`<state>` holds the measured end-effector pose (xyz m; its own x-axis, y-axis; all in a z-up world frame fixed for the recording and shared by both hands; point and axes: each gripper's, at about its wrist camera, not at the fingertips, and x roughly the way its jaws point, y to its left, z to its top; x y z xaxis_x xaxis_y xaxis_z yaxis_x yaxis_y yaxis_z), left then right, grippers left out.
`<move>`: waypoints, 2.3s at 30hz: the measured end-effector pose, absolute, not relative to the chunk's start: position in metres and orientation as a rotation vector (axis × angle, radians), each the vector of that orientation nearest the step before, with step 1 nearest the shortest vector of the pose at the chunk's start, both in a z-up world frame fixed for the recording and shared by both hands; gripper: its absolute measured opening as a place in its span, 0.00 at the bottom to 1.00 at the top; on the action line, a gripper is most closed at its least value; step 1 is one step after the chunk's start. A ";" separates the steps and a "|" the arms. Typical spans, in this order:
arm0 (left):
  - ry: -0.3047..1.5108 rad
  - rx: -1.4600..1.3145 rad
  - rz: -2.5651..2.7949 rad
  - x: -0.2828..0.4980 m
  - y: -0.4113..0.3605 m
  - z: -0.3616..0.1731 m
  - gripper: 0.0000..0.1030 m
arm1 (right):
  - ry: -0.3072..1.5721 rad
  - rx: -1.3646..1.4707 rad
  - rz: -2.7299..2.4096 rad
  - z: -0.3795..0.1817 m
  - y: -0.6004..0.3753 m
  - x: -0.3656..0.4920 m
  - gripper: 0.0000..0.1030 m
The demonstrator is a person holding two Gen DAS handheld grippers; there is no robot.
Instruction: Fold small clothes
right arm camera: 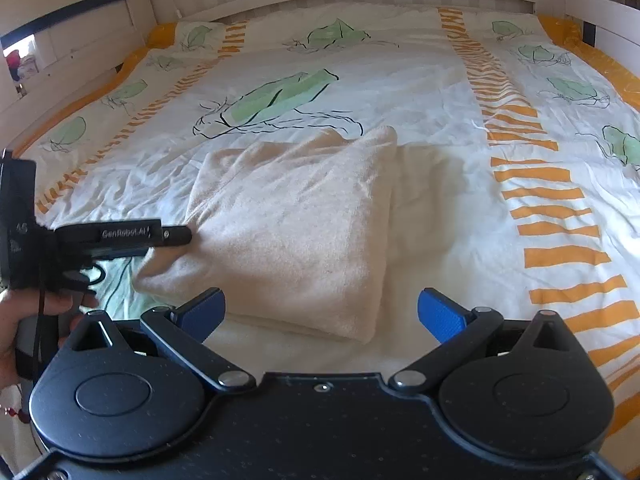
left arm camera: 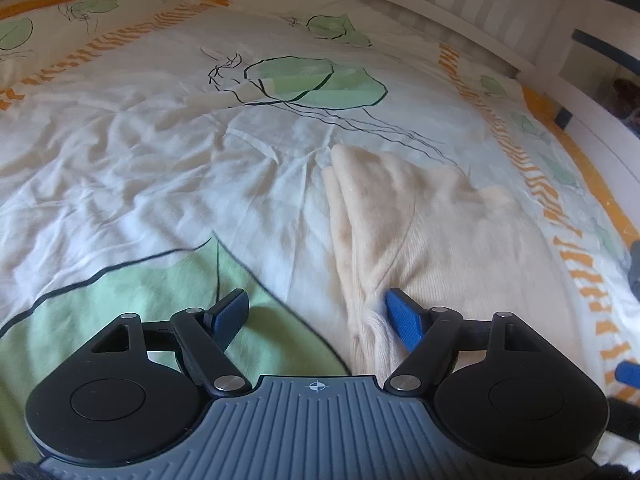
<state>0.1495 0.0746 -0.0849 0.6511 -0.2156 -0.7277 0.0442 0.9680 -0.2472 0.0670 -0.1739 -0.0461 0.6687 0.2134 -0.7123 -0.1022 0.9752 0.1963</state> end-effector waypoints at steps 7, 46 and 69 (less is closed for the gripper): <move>0.820 -0.171 -0.122 0.121 0.078 -0.068 0.72 | 0.797 0.178 0.174 -0.036 -0.176 0.057 0.99; 0.748 -0.026 -0.083 0.013 0.016 -0.003 0.72 | 0.789 0.170 0.028 -0.011 -0.186 0.007 0.99; 0.815 0.013 -0.029 0.015 0.015 -0.011 0.72 | 0.851 0.188 0.057 -0.021 -0.181 0.009 0.99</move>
<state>0.0146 0.0154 -0.0105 0.6852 -0.0210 -0.7281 0.0309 0.9995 0.0003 0.0092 -0.1814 -0.0208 0.6587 0.1254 -0.7418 0.0245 0.9819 0.1878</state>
